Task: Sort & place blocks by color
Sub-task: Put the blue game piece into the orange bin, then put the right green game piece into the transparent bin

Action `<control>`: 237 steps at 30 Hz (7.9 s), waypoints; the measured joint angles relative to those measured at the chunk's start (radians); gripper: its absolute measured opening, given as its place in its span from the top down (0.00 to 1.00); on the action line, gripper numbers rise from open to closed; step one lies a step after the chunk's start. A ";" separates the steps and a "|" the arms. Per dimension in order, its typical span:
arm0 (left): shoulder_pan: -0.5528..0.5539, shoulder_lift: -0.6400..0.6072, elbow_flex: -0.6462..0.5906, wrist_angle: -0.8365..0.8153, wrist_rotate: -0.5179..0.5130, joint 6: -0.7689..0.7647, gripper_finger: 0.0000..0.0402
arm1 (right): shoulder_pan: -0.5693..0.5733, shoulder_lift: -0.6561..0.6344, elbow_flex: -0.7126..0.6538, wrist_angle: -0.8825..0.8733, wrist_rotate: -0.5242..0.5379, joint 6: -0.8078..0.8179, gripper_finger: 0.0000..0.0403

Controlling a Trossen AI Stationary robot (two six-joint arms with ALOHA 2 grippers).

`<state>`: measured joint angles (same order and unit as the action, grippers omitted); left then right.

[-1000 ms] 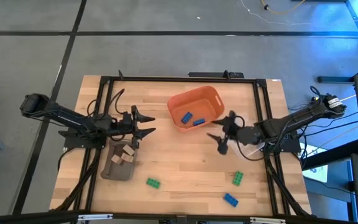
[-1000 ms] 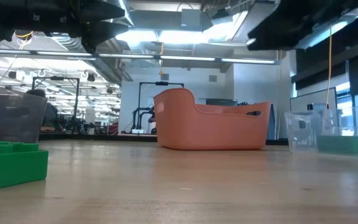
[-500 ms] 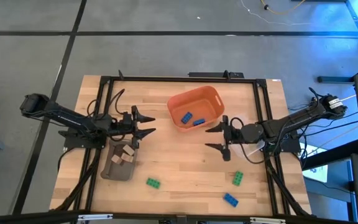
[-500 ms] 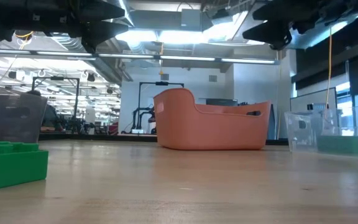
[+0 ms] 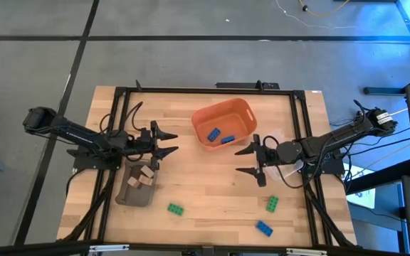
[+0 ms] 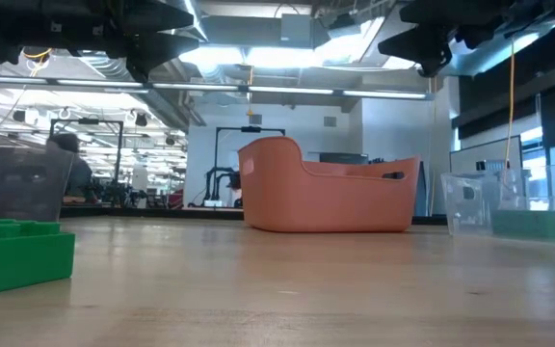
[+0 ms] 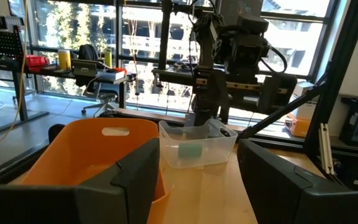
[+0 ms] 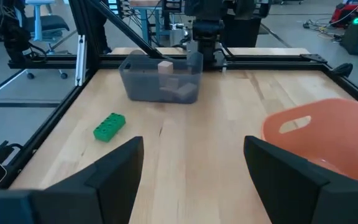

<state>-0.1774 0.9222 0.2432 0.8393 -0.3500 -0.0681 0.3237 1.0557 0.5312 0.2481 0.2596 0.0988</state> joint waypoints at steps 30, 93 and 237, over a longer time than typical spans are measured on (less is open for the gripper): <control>0.000 0.000 0.000 0.001 -0.002 0.021 0.48 | 0.579 0.491 0.739 -1.120 0.023 1.173 0.31; 0.008 0.000 0.000 0.001 -0.001 0.035 0.48 | 0.514 1.047 0.918 -1.265 -0.401 1.147 0.65; -0.017 0.002 0.000 0.003 -0.001 -0.033 0.48 | -0.333 0.611 0.526 -0.377 0.086 0.335 0.14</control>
<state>-0.1947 0.9237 0.2436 0.8424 -0.3511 -0.1013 -0.0094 1.6670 1.0569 -0.1289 0.3460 0.4342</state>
